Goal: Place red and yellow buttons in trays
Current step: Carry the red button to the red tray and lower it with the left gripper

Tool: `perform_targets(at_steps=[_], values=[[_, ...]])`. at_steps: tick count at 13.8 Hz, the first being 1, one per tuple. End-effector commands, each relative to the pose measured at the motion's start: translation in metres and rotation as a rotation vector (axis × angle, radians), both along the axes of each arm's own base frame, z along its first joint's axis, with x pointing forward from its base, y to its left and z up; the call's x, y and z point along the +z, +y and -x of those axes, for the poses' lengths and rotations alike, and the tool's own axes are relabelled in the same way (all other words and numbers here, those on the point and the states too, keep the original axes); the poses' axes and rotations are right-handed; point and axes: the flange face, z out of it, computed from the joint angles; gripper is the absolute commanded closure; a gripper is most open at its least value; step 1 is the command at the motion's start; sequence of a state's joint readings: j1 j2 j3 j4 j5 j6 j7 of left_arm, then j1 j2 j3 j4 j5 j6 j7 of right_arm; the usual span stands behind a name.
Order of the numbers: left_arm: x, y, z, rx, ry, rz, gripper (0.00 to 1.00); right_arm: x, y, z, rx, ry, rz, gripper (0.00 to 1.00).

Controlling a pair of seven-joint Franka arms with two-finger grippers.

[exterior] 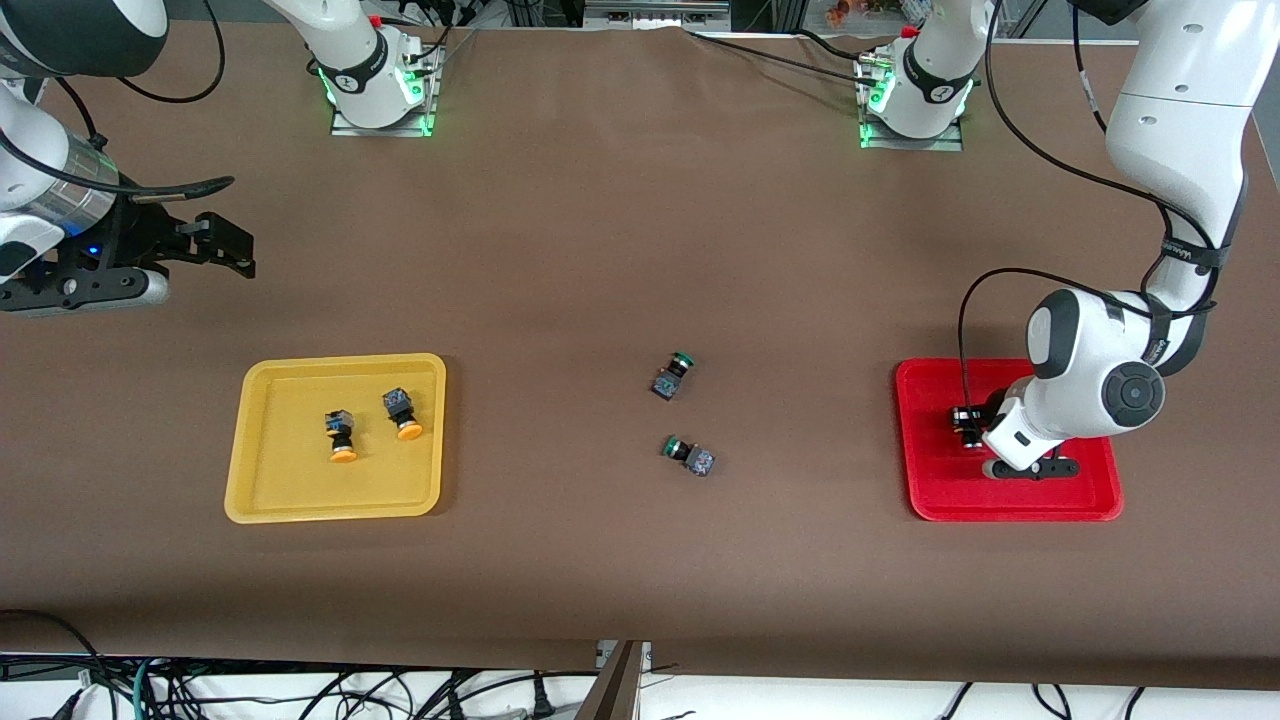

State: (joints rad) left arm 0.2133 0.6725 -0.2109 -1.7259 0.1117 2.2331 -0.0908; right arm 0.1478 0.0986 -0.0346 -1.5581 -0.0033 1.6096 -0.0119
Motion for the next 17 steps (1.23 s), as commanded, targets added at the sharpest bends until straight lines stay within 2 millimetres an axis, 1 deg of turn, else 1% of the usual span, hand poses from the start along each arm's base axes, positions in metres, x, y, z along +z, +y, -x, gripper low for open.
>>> perform_targets(at_steps=[1,2,3,4,6,8,9,10,12,13,14,15,16,17], values=[[0.014,0.002,0.005,-0.019,-0.011,-0.009,0.25,0.005,0.003,-0.002,0.001,-0.001,0.000,0.00],[0.016,0.001,0.004,-0.020,-0.013,-0.009,0.02,0.005,0.003,-0.002,0.001,-0.001,0.000,0.00],[0.018,0.001,0.003,-0.017,-0.013,-0.009,0.00,0.005,0.003,-0.002,0.001,-0.001,0.000,0.00],[0.026,-0.001,-0.002,-0.016,-0.027,-0.007,0.00,0.005,0.003,-0.002,0.001,-0.001,0.000,0.00],[0.054,-0.011,-0.015,-0.027,-0.031,-0.006,0.00,0.005,0.003,-0.002,0.001,-0.001,0.000,0.00],[0.096,-0.014,-0.035,-0.035,-0.035,-0.013,0.00,0.005,0.004,-0.002,0.001,-0.001,0.000,0.00],[0.111,-0.016,-0.043,-0.035,-0.035,-0.015,0.00,0.005,0.004,-0.002,0.001,-0.001,0.000,0.00],[0.122,-0.018,-0.048,-0.040,-0.044,-0.017,0.00,0.005,0.004,-0.002,0.001,-0.001,0.000,0.00],[0.131,-0.019,-0.050,-0.037,-0.058,-0.015,0.00,0.006,0.004,-0.002,-0.001,-0.003,0.000,0.00],[0.145,-0.016,-0.050,-0.031,-0.079,-0.018,0.00,0.006,0.004,-0.002,-0.001,-0.003,0.000,0.00],[0.172,-0.017,-0.051,-0.032,-0.119,-0.026,0.00,0.006,0.004,-0.002,-0.001,-0.003,0.000,0.00],[0.206,-0.020,-0.048,-0.035,-0.167,-0.037,0.00,0.006,0.004,-0.002,-0.001,-0.003,0.000,0.00],[0.234,-0.022,-0.043,-0.038,-0.205,-0.047,0.00,0.006,0.004,-0.002,-0.001,-0.003,0.000,0.00],[0.257,-0.026,-0.035,-0.042,-0.225,-0.058,0.00,0.005,0.004,-0.002,-0.001,-0.001,0.000,0.00]])
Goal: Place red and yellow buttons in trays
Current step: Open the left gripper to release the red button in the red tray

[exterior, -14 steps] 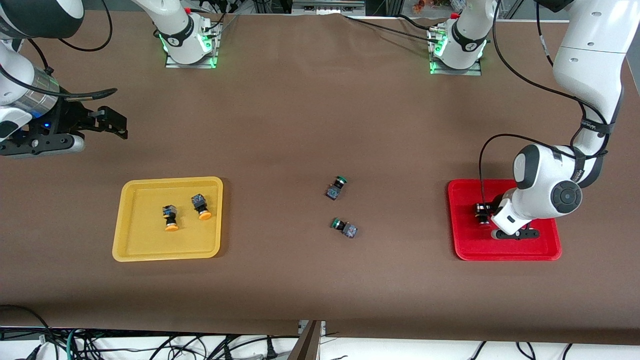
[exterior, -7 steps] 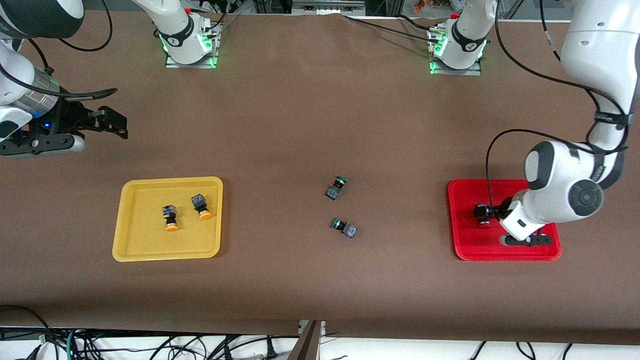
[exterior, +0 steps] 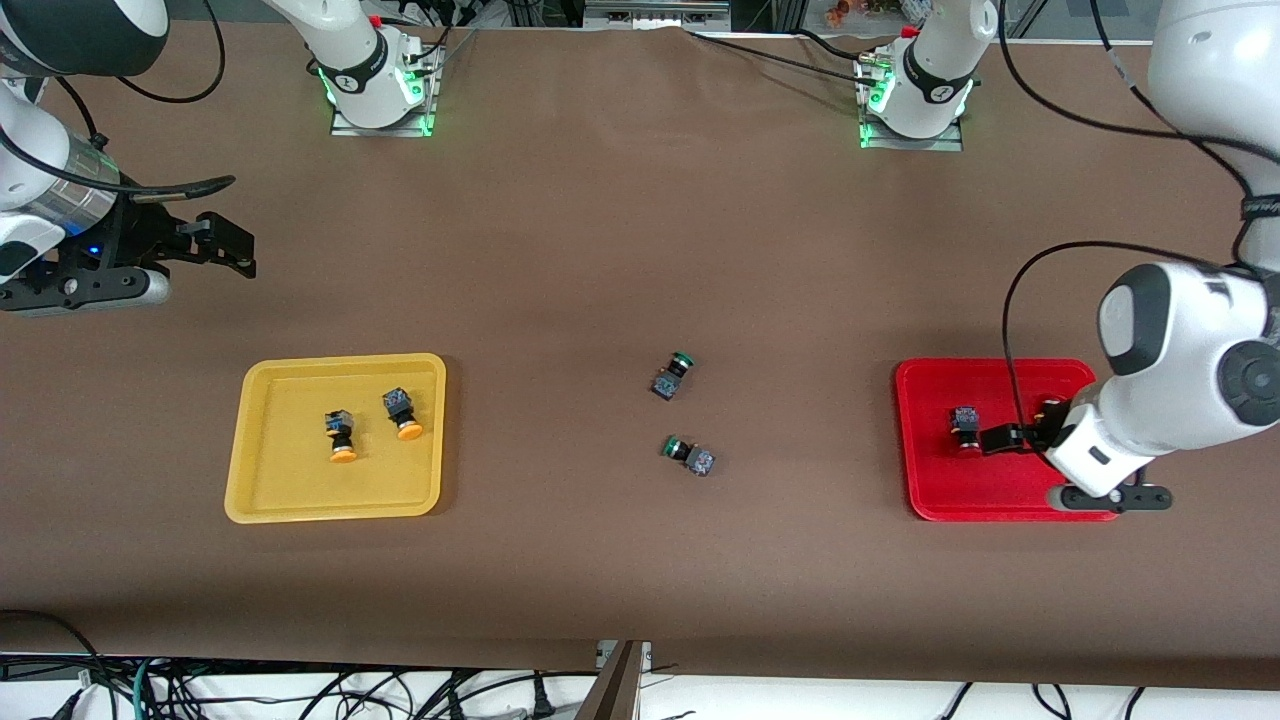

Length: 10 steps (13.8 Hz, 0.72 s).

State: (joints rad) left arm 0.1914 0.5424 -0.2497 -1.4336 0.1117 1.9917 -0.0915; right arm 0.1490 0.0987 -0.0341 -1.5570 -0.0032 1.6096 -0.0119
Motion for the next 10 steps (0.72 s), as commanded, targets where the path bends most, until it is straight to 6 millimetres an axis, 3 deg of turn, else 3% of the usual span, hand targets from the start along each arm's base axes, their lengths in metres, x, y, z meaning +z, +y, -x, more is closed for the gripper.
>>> perform_targets(at_steps=[1,4,7,10], values=[[0.076,-0.010,0.034,-0.018,-0.042,-0.051,0.00,0.005,0.001,-0.002,-0.004,0.000,0.000,0.00],[0.127,-0.011,0.065,-0.012,-0.014,-0.082,0.00,0.005,0.001,-0.002,-0.006,0.000,0.000,0.00],[0.170,-0.030,0.104,0.000,0.015,-0.058,0.00,0.005,0.001,-0.002,-0.006,0.000,0.000,0.00],[0.200,-0.024,0.129,0.061,0.050,-0.028,0.00,0.005,0.002,-0.002,-0.004,0.000,0.000,0.00]])
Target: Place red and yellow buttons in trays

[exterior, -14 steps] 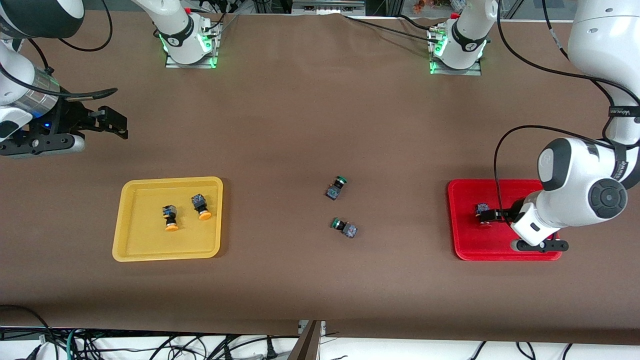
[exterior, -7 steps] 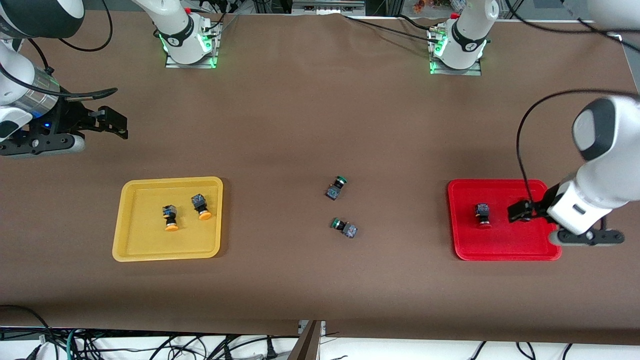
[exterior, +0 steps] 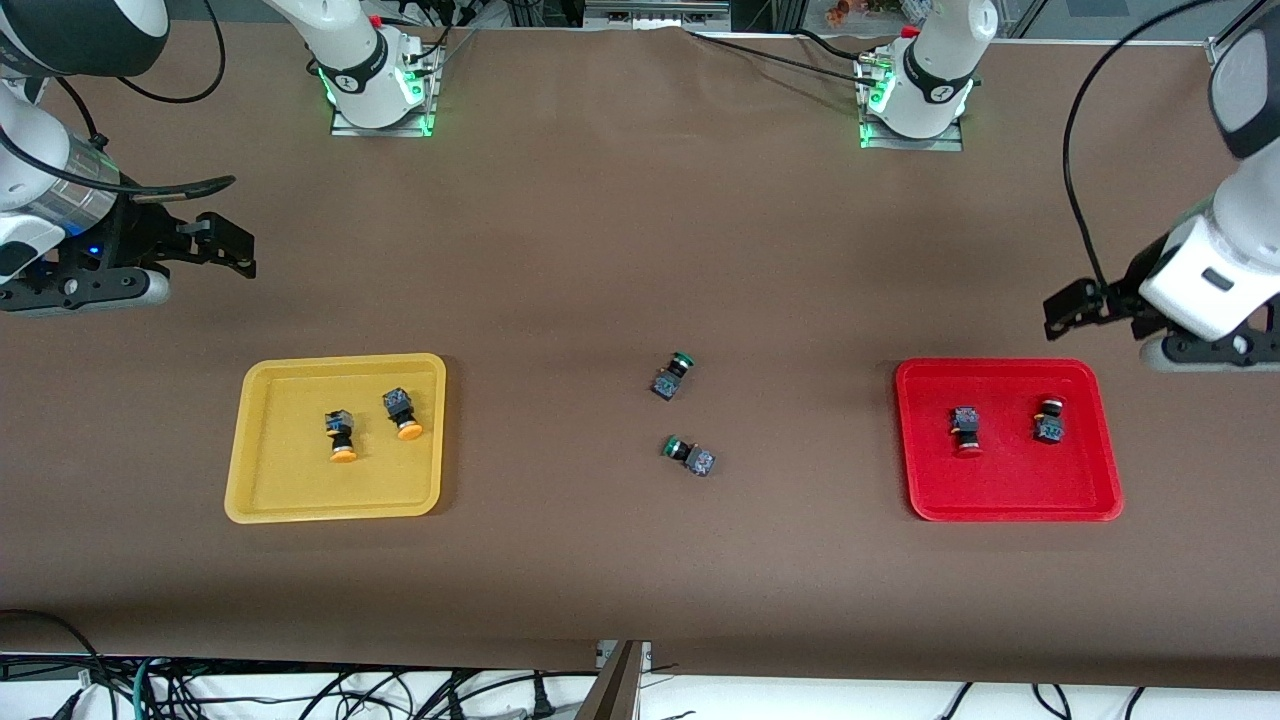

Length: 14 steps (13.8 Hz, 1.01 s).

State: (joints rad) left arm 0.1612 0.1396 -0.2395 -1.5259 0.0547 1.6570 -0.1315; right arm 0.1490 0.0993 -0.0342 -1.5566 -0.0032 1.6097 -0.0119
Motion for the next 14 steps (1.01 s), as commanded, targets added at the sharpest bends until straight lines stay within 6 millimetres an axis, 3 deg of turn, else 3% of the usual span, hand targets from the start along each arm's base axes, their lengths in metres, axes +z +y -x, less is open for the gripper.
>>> perform_targets(at_steps=[1,4,14], values=[[0.023,0.010,0.032,0.046,0.040,0.020,0.00,0.005,0.002,-0.002,-0.004,0.000,0.000,0.00],[0.032,0.009,0.048,0.050,0.101,0.010,0.00,0.005,0.003,-0.002,-0.003,0.000,0.000,0.00],[0.036,0.001,0.050,0.057,0.096,0.038,0.00,0.008,0.002,-0.007,0.001,-0.040,-0.006,0.00]])
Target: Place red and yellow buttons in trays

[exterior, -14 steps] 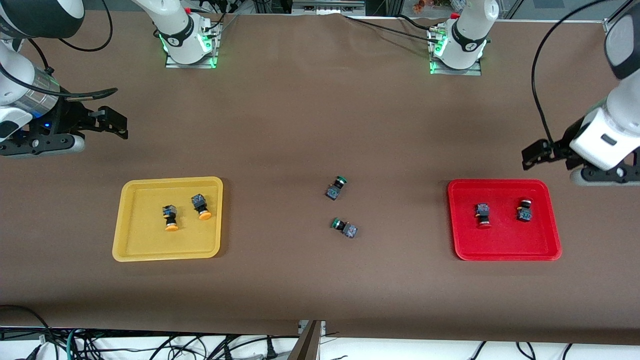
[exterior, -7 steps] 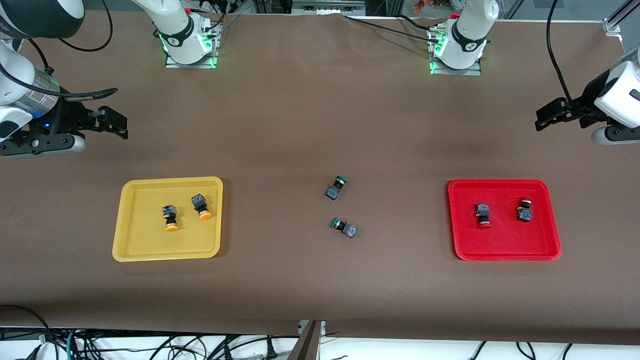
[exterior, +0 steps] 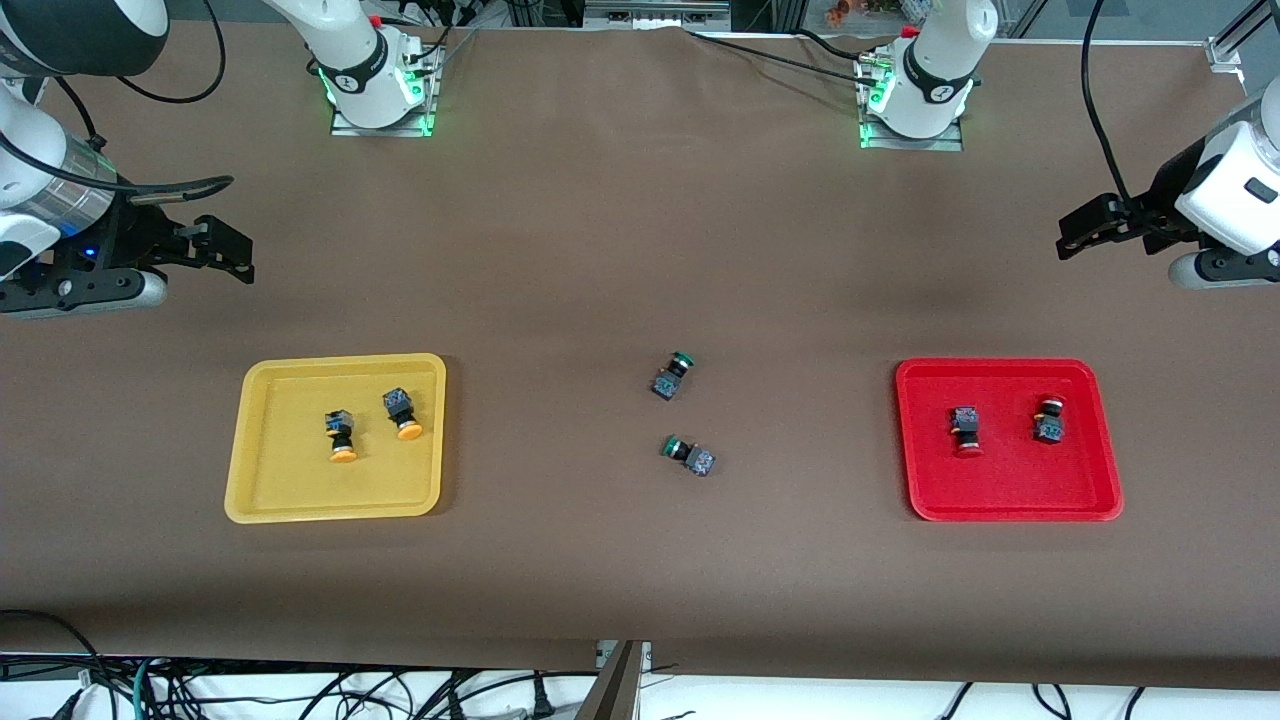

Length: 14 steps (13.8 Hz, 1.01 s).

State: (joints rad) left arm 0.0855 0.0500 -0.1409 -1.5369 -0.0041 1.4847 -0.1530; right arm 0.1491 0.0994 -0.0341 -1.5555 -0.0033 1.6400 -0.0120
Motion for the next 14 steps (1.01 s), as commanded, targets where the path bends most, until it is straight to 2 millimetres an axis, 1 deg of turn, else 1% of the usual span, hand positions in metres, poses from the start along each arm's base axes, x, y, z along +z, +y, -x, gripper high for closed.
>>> perform_targets(at_steps=[1,3,4,5,6,9,12,14], values=[[0.004,0.002,0.007,0.011,-0.001,0.013,0.00,0.004,0.002,-0.004,0.000,-0.007,-0.002,0.00],[-0.005,0.003,-0.001,0.013,0.014,0.015,0.00,0.003,0.002,-0.004,-0.002,-0.005,-0.006,0.00],[0.000,0.004,-0.011,0.013,0.003,0.015,0.00,0.002,0.003,-0.004,-0.003,-0.001,-0.017,0.00],[-0.001,0.003,-0.016,0.008,0.018,0.011,0.00,0.001,0.004,-0.004,0.002,0.003,-0.019,0.00],[0.003,-0.002,-0.016,0.001,0.019,0.008,0.00,0.001,0.004,-0.004,0.000,0.003,-0.019,0.00],[0.000,0.007,-0.019,0.013,0.022,0.008,0.00,0.000,0.004,-0.004,0.000,0.006,-0.019,0.00],[-0.002,0.008,-0.021,0.011,0.024,-0.010,0.00,-0.001,0.004,-0.005,0.002,0.007,-0.019,0.00],[-0.002,0.005,-0.021,0.003,0.024,-0.024,0.00,-0.001,0.004,-0.005,0.000,0.007,-0.019,0.00]])
